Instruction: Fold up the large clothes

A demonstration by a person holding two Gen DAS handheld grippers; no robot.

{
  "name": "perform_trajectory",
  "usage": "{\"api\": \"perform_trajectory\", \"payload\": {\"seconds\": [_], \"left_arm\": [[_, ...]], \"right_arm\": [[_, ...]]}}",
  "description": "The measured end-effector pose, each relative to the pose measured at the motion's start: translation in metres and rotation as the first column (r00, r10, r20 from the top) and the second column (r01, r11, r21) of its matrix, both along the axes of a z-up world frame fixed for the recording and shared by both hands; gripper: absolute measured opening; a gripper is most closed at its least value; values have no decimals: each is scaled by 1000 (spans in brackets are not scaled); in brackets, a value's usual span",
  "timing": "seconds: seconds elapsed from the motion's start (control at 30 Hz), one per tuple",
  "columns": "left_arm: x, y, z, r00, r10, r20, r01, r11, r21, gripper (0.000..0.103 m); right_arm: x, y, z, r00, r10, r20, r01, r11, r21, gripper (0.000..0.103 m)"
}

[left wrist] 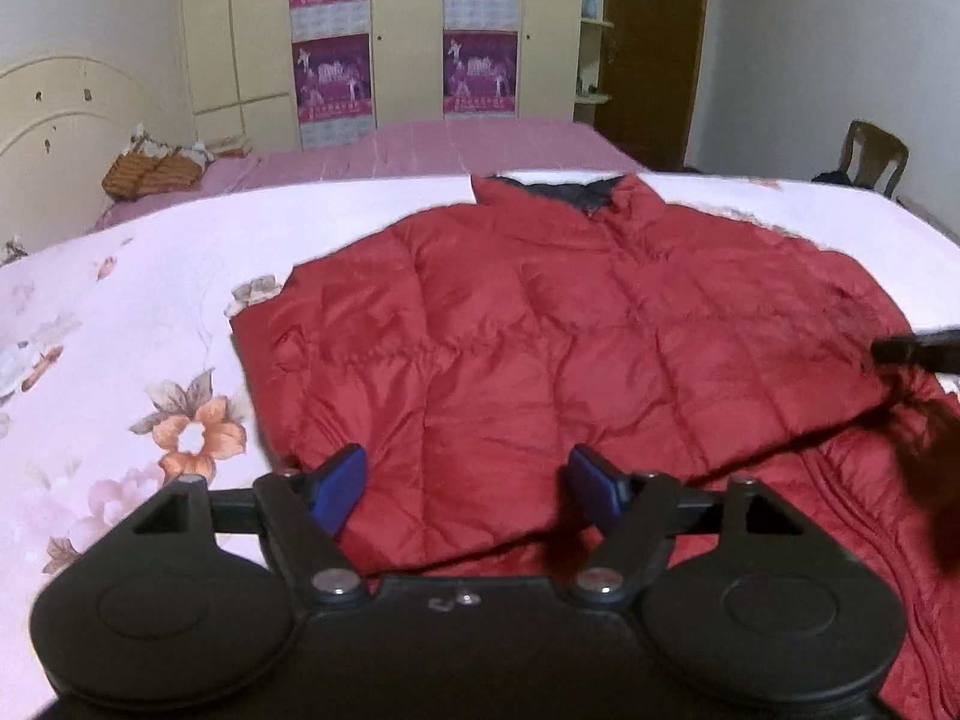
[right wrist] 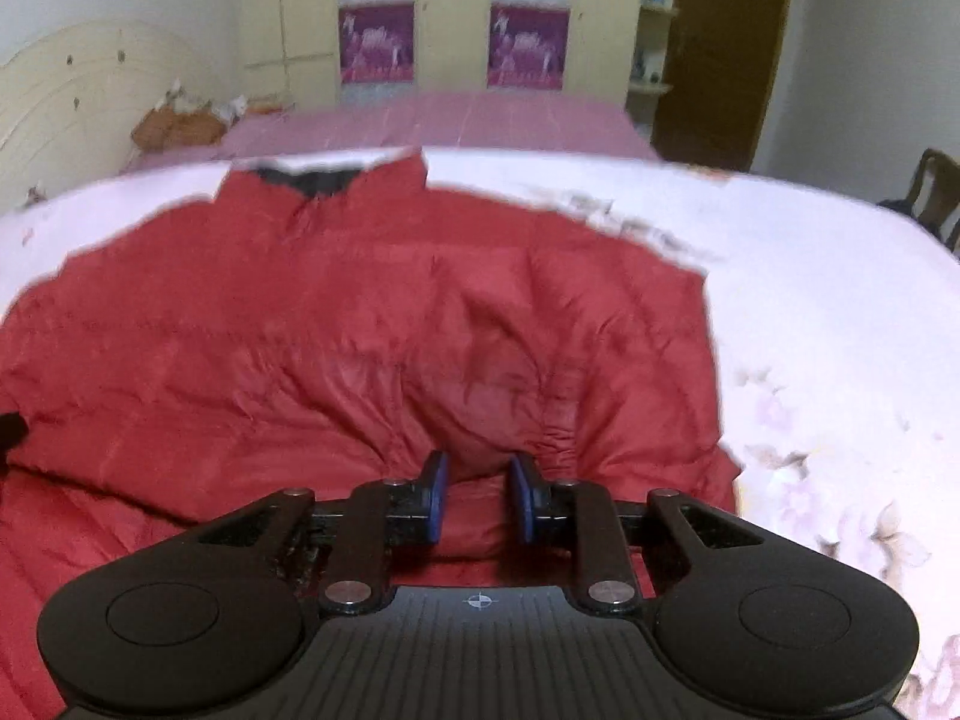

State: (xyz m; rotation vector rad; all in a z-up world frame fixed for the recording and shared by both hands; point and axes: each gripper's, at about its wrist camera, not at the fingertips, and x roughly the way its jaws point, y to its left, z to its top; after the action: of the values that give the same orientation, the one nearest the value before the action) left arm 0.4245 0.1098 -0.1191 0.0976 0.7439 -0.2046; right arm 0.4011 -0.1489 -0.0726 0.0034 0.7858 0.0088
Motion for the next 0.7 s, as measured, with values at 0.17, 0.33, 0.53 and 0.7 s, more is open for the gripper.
{"api": "perform_trajectory", "payload": {"seconds": [0.17, 0.33, 0.53, 0.7], "left_arm": [[3, -3, -8, 1000, 5, -9, -5, 1000, 4, 76], [4, -3, -11, 1000, 16, -12, -16, 1000, 3, 78], [3, -7, -8, 999, 28, -16, -27, 999, 40, 87], [-15, -12, 1, 996, 70, 47, -75, 991, 115, 103]], "right_arm": [[12, 2, -16, 999, -4, -51, 1, 999, -48, 23], [25, 0, -20, 999, 16, -51, -18, 999, -49, 23], [30, -8, -18, 996, 43, -84, -46, 998, -30, 23], [4, -19, 16, 999, 34, 42, -36, 999, 37, 87]]}}
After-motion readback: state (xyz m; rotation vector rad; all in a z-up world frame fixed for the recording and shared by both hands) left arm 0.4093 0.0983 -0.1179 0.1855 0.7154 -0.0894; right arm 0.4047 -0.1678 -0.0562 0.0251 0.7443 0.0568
